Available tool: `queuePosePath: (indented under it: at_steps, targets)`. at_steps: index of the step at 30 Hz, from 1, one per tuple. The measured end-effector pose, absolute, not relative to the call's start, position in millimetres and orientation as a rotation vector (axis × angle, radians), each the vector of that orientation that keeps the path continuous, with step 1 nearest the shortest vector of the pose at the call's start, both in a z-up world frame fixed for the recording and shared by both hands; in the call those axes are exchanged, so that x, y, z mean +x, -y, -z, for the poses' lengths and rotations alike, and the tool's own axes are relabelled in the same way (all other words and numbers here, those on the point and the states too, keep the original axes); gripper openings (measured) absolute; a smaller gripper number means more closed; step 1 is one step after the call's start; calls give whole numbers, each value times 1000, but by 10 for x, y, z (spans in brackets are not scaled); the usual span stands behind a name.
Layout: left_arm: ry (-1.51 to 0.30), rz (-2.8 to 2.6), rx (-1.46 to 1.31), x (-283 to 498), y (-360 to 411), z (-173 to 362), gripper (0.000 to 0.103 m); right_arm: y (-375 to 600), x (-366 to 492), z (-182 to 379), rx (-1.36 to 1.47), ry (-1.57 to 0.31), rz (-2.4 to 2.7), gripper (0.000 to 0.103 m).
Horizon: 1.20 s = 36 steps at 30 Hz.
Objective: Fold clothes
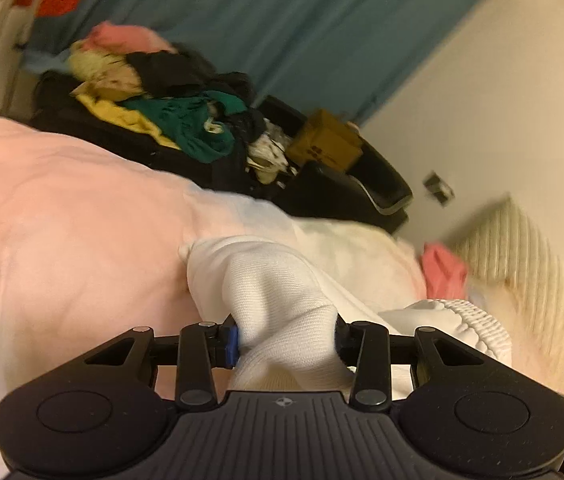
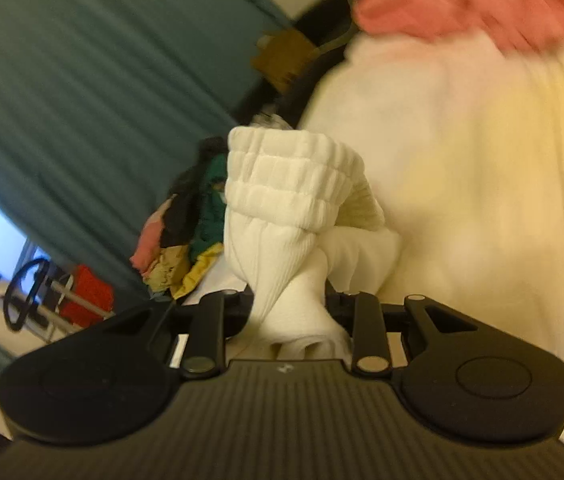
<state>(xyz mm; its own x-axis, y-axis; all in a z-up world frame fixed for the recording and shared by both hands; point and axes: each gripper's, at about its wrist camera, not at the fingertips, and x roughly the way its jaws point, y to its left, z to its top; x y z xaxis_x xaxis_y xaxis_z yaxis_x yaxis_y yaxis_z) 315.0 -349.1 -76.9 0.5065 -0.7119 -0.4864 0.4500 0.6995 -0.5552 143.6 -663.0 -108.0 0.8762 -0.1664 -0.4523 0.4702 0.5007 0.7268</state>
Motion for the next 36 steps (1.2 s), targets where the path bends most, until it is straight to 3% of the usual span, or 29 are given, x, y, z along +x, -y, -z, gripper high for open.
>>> queuePosePath:
  at_steps: [4,10,12,17,30,31,32,33,34,36]
  targets:
    - [-772,720,-286,2917,3325,1181,46,6450,1145,1545,1022,-363,419,35]
    - [-721,669,-145,2536,3143,1284,64,6320,1009,1890,1073,-424,424,41]
    - [-693,642,-79,2412,3136,1133,72,6331,991,1770,1075,-461,440,41]
    - [-650,644,-18,2067,3090,611,77,6203,840,1281,940,-580,482,42]
    - [-471,675,51,680,2674,-731,101,5308,5,-188,552,-452,355,43]
    - [-457,680,55,566,2619,-816,101,5226,-68,-299,522,-441,345,54]
    - [-442,679,61,454,2564,-889,103,5141,-146,-394,493,-423,337,75]
    - [-426,675,65,347,2510,-953,103,5045,-243,-484,471,-395,331,85]
    - [-410,672,68,240,2456,-1017,103,4963,-338,-550,453,-366,321,94]
    - [-381,670,75,28,2340,-1106,103,4818,-476,-642,421,-332,303,99]
